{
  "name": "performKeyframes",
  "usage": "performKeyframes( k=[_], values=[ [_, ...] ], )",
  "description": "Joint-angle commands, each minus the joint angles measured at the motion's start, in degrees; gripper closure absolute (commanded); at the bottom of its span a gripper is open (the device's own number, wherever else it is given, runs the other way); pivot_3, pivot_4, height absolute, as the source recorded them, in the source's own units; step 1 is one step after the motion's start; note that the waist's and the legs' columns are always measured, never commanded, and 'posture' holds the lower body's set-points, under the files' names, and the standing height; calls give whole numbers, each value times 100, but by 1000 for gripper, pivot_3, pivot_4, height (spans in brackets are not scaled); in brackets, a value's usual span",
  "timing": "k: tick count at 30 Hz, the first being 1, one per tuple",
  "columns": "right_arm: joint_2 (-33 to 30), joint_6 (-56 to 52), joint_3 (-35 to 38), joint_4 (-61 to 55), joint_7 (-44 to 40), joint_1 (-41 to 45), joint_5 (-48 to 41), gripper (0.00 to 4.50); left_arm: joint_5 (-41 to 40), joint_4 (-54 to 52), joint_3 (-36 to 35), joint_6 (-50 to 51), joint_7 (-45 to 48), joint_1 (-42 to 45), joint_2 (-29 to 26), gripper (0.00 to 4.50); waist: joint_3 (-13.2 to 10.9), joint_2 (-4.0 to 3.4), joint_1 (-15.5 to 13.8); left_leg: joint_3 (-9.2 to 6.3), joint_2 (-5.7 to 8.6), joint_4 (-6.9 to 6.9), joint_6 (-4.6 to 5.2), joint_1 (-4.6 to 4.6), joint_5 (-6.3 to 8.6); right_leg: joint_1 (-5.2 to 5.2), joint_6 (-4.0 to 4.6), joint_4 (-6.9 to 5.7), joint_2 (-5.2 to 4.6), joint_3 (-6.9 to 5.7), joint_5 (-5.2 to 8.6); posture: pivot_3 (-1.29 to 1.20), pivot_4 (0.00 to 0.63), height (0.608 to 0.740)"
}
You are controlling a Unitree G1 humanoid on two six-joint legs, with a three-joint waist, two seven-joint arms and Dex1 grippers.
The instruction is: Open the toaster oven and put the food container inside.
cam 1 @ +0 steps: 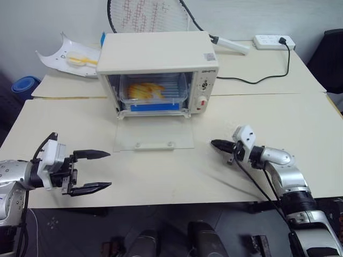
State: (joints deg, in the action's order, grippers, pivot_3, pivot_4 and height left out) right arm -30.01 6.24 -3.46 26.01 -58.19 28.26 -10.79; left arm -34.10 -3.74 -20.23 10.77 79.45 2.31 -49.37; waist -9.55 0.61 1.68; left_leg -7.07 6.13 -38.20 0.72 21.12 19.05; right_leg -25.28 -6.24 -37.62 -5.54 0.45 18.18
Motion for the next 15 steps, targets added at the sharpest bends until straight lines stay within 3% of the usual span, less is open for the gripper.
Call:
performKeyframes(
  k=[1, 12, 15],
  values=[
    [321, 401, -252, 177, -307, 149, 47, 4500, -144, -14, -183, -45, -198, 114, 92, 30, 3, 4, 15, 0, -4, 0, 0, -1, 0, 0, 0, -1, 3, -1, 0, 0, 150, 740],
    [1082, 478, 230, -574, -269, 331, -748, 4500, -344, 324, -1107, -1, -1243, -174, 568, 30, 1, 1, 26, -5, -13, 1, -7, 1, 4, -6, 1, -5, 11, -6, 0, 0, 150, 740],
    [1265, 283, 585, -1004, -212, 443, -1391, 4500, -286, 466, -1256, -71, -1326, -272, 596, 30, 1, 1, 15, -5, -11, -1, -7, 2, 4, -5, 1, -4, 10, -6, 0, 0, 150, 740]
  ],
)
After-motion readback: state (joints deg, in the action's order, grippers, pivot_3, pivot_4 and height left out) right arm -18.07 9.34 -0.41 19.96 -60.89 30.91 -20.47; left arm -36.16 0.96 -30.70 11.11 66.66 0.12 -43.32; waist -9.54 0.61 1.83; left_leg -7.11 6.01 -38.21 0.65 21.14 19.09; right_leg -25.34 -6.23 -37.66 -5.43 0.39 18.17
